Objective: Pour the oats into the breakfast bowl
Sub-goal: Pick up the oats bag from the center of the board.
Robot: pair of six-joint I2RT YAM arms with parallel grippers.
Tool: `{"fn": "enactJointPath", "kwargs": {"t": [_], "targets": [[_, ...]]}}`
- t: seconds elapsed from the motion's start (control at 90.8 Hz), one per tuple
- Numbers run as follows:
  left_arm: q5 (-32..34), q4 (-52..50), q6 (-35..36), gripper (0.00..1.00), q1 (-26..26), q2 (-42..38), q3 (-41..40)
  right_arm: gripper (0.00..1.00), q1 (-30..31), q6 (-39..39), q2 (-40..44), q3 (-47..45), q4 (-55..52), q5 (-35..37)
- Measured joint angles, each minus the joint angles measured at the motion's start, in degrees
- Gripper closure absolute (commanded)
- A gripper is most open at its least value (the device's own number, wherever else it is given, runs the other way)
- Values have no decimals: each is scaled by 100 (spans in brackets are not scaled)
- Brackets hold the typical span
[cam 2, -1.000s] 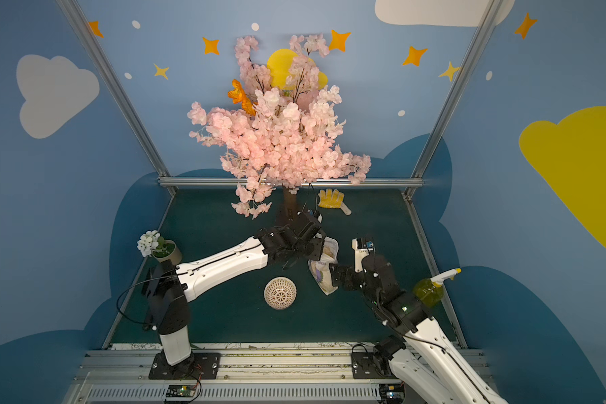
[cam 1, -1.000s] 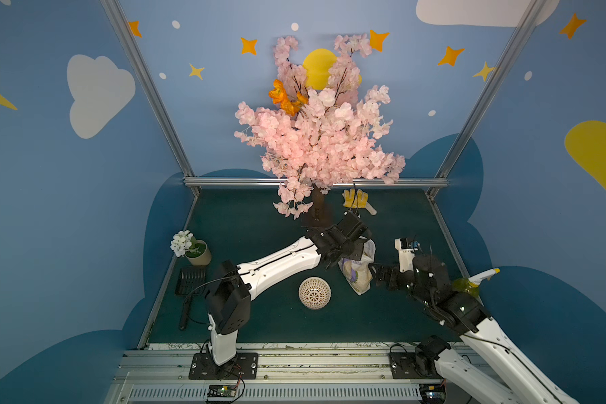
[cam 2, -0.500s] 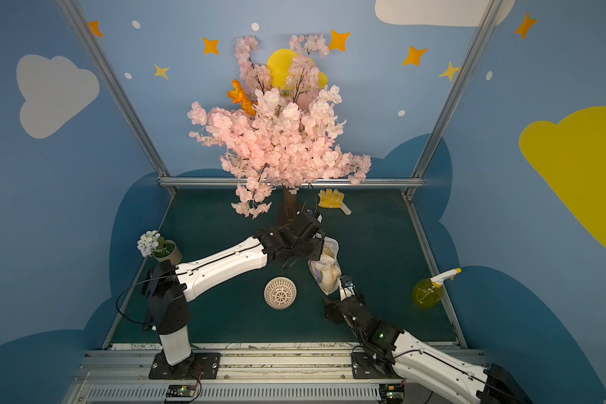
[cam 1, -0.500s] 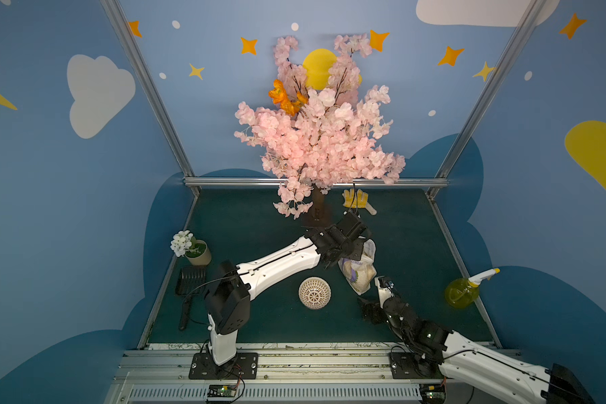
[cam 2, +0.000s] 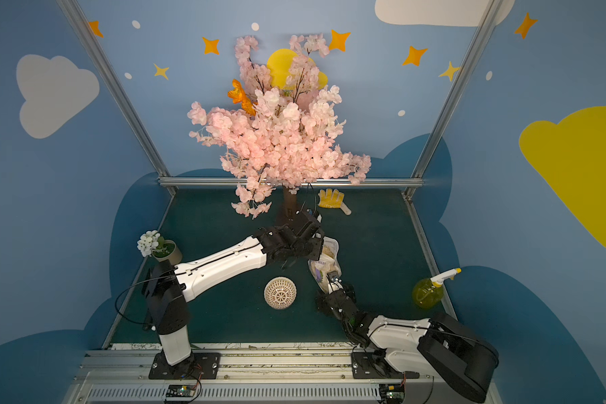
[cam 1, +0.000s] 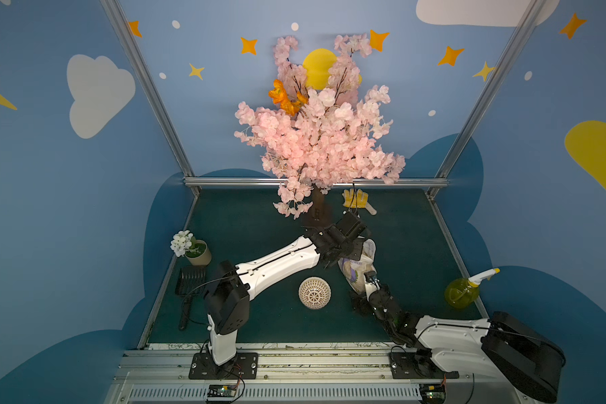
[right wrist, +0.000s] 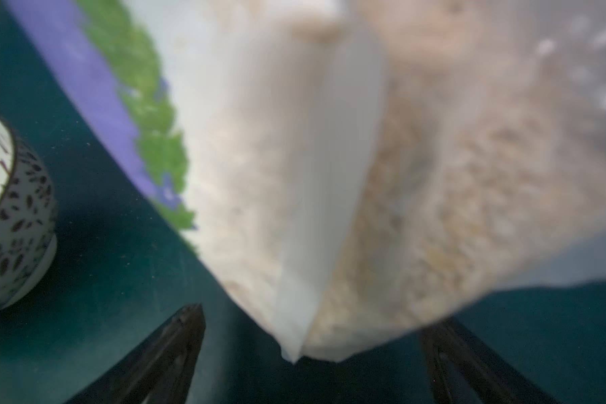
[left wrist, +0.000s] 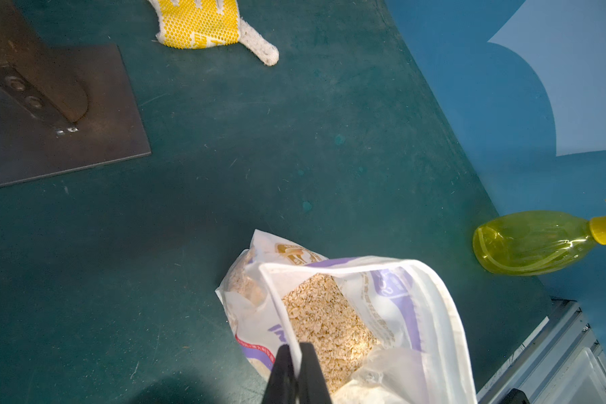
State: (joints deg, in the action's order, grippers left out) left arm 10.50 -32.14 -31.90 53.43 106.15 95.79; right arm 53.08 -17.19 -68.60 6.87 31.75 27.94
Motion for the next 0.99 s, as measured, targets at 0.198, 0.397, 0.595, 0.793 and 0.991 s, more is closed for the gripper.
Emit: {"fn": "enactJointPath", "kwargs": {"t": [0.198,0.397,0.595,0.793,0.991], "targets": [[4,-92,-2,97,-13,-42,-2,2,-542,356,-890,146,1088,-450],[70,-125,-7,97,-44,-52,-2,5,-800,573,-1864,289,2225,-863],[109,-177,-7,97,-111,-94,-4,33,-820,728,-2994,317,3759,-925],[120,-256,-2,97,-168,-291,-116,78,-581,887,-3370,345,4474,-942],[101,-365,-2,97,-203,-597,-372,100,-409,1086,-3259,372,4465,-1005]]}}
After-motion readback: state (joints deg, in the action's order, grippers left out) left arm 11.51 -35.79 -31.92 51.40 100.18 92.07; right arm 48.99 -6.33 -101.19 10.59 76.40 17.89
